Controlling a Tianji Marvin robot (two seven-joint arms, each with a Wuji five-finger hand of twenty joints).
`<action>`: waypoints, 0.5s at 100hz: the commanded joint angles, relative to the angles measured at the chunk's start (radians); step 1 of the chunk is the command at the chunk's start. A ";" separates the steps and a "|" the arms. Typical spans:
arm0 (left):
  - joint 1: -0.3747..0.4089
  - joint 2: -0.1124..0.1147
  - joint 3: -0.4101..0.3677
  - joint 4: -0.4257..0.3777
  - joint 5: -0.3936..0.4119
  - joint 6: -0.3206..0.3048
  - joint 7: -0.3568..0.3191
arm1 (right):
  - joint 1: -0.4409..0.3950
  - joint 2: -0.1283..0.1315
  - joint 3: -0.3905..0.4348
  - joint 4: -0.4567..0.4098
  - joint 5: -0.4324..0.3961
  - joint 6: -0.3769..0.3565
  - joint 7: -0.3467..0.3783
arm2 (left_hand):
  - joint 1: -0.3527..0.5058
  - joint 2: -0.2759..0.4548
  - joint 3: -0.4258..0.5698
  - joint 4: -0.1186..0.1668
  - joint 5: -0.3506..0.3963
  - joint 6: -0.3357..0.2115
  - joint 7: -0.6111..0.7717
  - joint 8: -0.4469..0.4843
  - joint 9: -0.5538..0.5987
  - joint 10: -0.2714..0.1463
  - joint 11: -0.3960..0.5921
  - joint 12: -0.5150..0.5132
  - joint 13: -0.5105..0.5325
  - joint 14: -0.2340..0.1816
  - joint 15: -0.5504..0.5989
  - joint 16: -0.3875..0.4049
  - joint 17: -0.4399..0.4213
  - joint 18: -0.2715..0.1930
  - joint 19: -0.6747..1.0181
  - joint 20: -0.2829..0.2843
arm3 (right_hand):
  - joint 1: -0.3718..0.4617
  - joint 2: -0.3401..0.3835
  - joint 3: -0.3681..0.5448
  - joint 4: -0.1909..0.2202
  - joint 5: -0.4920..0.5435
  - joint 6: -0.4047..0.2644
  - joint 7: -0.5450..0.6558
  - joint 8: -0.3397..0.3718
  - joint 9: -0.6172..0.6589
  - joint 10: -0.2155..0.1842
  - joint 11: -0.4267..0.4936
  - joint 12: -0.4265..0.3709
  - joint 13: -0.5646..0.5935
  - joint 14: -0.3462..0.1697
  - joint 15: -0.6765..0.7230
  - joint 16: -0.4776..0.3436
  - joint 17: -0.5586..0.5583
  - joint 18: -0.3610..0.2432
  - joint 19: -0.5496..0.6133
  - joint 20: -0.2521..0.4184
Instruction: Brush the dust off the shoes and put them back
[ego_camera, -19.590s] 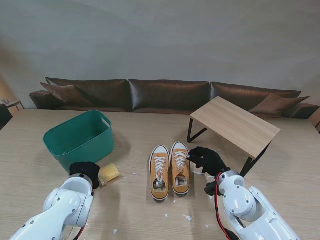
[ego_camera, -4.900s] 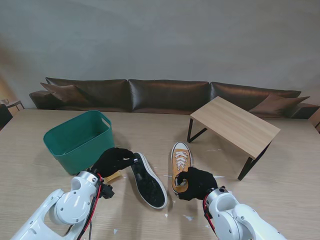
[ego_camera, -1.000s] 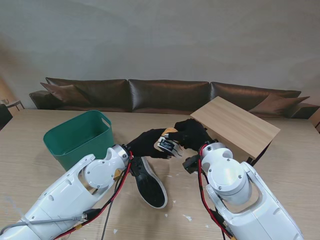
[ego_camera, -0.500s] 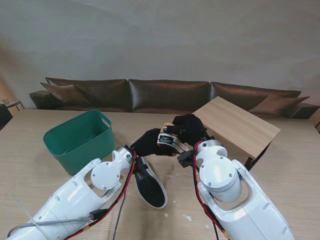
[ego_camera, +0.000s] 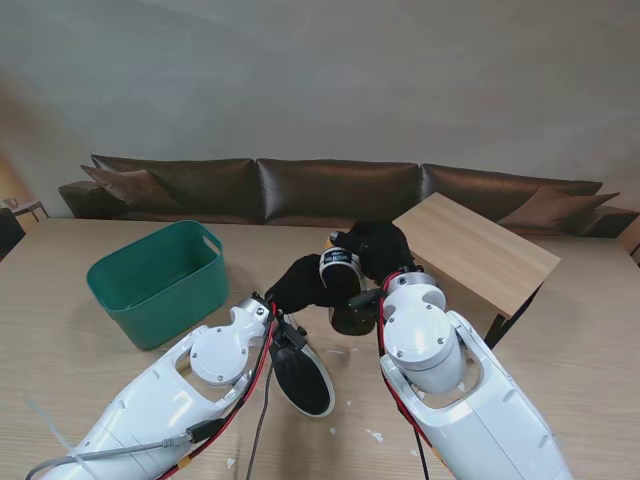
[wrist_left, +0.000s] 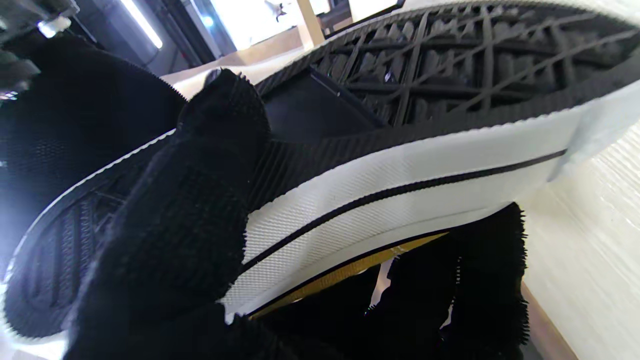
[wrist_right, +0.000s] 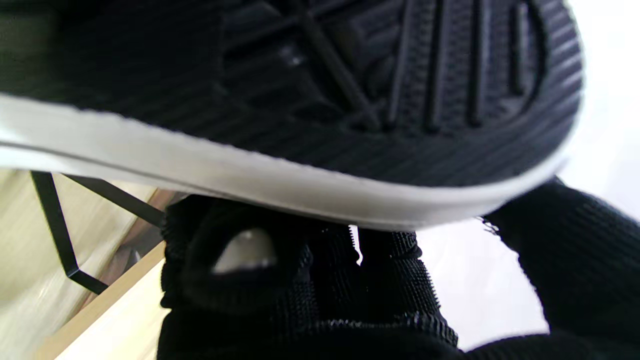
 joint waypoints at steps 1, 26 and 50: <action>-0.017 -0.024 -0.016 -0.026 -0.012 -0.002 0.000 | -0.019 -0.013 -0.012 0.021 0.004 -0.005 0.017 | 0.155 0.189 0.228 0.033 0.061 -0.105 0.163 0.031 0.120 -0.052 0.096 0.071 0.153 -0.104 0.214 0.042 0.091 -0.040 0.179 -0.022 | 0.062 0.011 -0.002 -0.007 -0.016 0.087 0.169 0.001 -0.109 -0.016 -0.187 -0.165 -0.009 0.006 -0.129 -0.041 0.101 0.032 -0.013 0.027; -0.008 -0.031 -0.032 -0.037 -0.058 0.029 0.009 | -0.031 -0.020 0.004 0.045 0.035 -0.048 -0.017 | 0.167 0.175 0.254 0.034 0.075 -0.085 0.166 0.008 0.127 -0.036 0.105 0.079 0.217 -0.110 0.202 0.033 0.168 -0.050 0.185 -0.070 | -0.012 0.134 -0.058 0.124 -0.271 0.051 -0.318 -0.358 -0.265 0.043 -0.364 -0.363 -0.212 0.120 -0.369 -0.089 -0.071 0.082 -0.121 -0.001; -0.001 -0.033 -0.053 -0.045 -0.074 0.051 0.017 | -0.035 -0.022 0.026 0.058 0.054 -0.075 -0.033 | 0.172 0.174 0.262 0.035 0.074 -0.076 0.173 0.004 0.122 -0.025 0.112 0.096 0.234 -0.108 0.202 0.034 0.187 -0.053 0.185 -0.087 | -0.076 0.212 -0.128 0.139 -0.458 0.007 -0.523 -0.546 -0.375 0.051 -0.511 -0.484 -0.394 0.174 -0.625 -0.184 -0.234 0.117 -0.357 -0.108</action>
